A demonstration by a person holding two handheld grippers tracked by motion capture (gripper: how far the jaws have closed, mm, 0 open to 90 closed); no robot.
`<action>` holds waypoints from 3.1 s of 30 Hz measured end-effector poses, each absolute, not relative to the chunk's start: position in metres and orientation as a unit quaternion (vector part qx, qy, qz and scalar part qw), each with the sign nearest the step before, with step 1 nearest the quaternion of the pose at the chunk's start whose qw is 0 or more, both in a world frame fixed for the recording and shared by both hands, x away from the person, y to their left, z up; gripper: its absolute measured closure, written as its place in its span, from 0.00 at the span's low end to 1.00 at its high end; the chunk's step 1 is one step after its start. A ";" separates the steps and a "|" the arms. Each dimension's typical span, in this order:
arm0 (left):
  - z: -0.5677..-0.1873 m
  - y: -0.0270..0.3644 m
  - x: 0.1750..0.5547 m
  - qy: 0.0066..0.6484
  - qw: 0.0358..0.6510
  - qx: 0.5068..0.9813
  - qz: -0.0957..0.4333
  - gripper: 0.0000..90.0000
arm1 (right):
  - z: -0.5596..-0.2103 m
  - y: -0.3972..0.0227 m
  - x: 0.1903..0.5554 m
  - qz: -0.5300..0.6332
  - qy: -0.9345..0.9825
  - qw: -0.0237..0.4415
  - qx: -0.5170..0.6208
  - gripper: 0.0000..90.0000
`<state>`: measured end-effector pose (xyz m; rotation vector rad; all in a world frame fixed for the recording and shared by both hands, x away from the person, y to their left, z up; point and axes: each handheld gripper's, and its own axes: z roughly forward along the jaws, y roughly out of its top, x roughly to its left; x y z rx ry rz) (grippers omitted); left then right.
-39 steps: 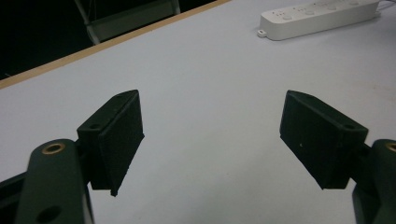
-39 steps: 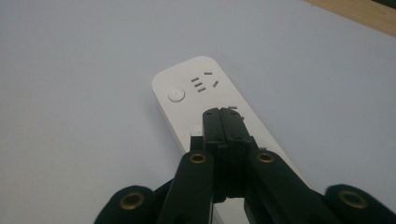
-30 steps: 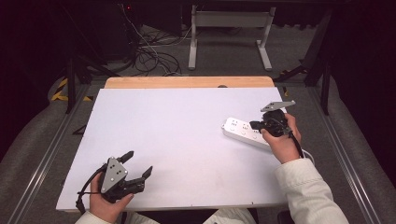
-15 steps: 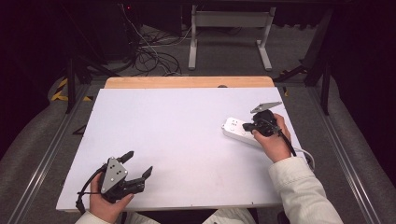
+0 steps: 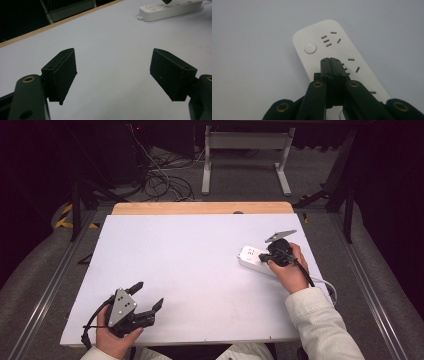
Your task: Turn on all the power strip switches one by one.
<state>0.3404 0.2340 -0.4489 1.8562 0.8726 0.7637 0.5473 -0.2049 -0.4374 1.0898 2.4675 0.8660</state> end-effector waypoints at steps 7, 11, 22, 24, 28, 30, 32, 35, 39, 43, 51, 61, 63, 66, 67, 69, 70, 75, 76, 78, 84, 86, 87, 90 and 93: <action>-0.449 0.234 0.340 0.354 0.459 0.753 0.311 0.24 | -0.440 -0.203 0.549 0.296 0.864 0.152 0.377 1.00; -0.449 0.234 0.340 0.353 0.459 0.753 0.311 0.24 | -0.441 -0.202 0.549 0.293 0.865 0.152 0.379 1.00; -0.449 0.234 0.340 0.354 0.459 0.753 0.310 0.24 | -0.442 -0.201 0.549 0.292 0.865 0.155 0.377 1.00; -0.449 0.233 0.340 0.355 0.461 0.753 0.308 0.24 | -0.442 -0.201 0.548 0.290 0.865 0.153 0.381 1.00; -0.449 0.234 0.340 0.352 0.458 0.755 0.310 0.24 | -0.443 -0.202 0.548 0.293 0.863 0.151 0.383 1.00; -0.449 0.234 0.340 0.352 0.459 0.754 0.310 0.24 | -0.444 -0.203 0.549 0.295 0.862 0.149 0.384 1.00; -0.449 0.234 0.340 0.352 0.459 0.754 0.310 0.24 | -0.444 -0.203 0.549 0.297 0.861 0.147 0.385 1.00; -0.449 0.233 0.340 0.352 0.459 0.754 0.310 0.24 | -0.445 -0.205 0.551 0.305 0.858 0.137 0.391 1.00; -0.449 0.234 0.339 0.352 0.459 0.754 0.311 0.24 | -0.445 -0.205 0.551 0.301 0.859 0.138 0.392 1.00; -0.449 0.233 0.339 0.352 0.459 0.754 0.311 0.24 | -0.445 -0.203 0.551 0.296 0.859 0.139 0.395 1.00; -0.449 0.234 0.339 0.350 0.459 0.755 0.311 0.24 | -0.445 -0.199 0.550 0.285 0.861 0.147 0.396 1.00; -0.449 0.234 0.340 0.354 0.462 0.752 0.310 0.24 | -0.413 -0.194 0.536 0.342 0.844 0.187 0.368 1.00; -0.449 0.234 0.340 0.354 0.462 0.752 0.310 0.24 | -0.412 -0.194 0.536 0.346 0.844 0.184 0.367 1.00; -0.449 0.234 0.340 0.354 0.461 0.752 0.310 0.24 | -0.411 -0.195 0.537 0.352 0.840 0.181 0.370 1.00; -0.449 0.234 0.340 0.354 0.461 0.752 0.310 0.24 | -0.410 -0.195 0.537 0.352 0.840 0.181 0.371 1.00; -0.448 0.234 0.340 0.353 0.460 0.753 0.311 0.24 | -0.409 -0.195 0.538 0.351 0.842 0.181 0.369 1.00; -0.449 0.235 0.340 0.354 0.460 0.753 0.311 0.24 | -0.408 -0.195 0.539 0.352 0.840 0.181 0.370 1.00; -0.449 0.234 0.340 0.354 0.462 0.752 0.310 0.24 | -0.408 -0.189 0.542 0.351 0.844 0.180 0.362 1.00; -0.448 0.234 0.340 0.353 0.460 0.753 0.313 0.24 | -0.408 -0.187 0.543 0.351 0.845 0.180 0.361 1.00; -0.448 0.235 0.340 0.353 0.460 0.753 0.311 0.24 | -0.410 -0.184 0.544 0.350 0.847 0.179 0.358 1.00; -0.449 0.235 0.340 0.356 0.462 0.752 0.309 0.24 | -0.424 -0.179 0.553 0.340 0.850 0.167 0.365 1.00; -0.448 0.235 0.340 0.354 0.460 0.753 0.311 0.24 | -0.427 -0.178 0.555 0.339 0.850 0.163 0.369 1.00; -0.449 0.235 0.340 0.356 0.462 0.751 0.309 0.24 | -0.428 -0.178 0.556 0.337 0.851 0.163 0.368 1.00; -0.449 0.235 0.340 0.355 0.462 0.751 0.309 0.24 | -0.432 -0.176 0.558 0.332 0.853 0.162 0.369 1.00; -0.449 0.235 0.340 0.356 0.462 0.751 0.309 0.24 | -0.434 -0.174 0.560 0.328 0.855 0.160 0.369 1.00</action>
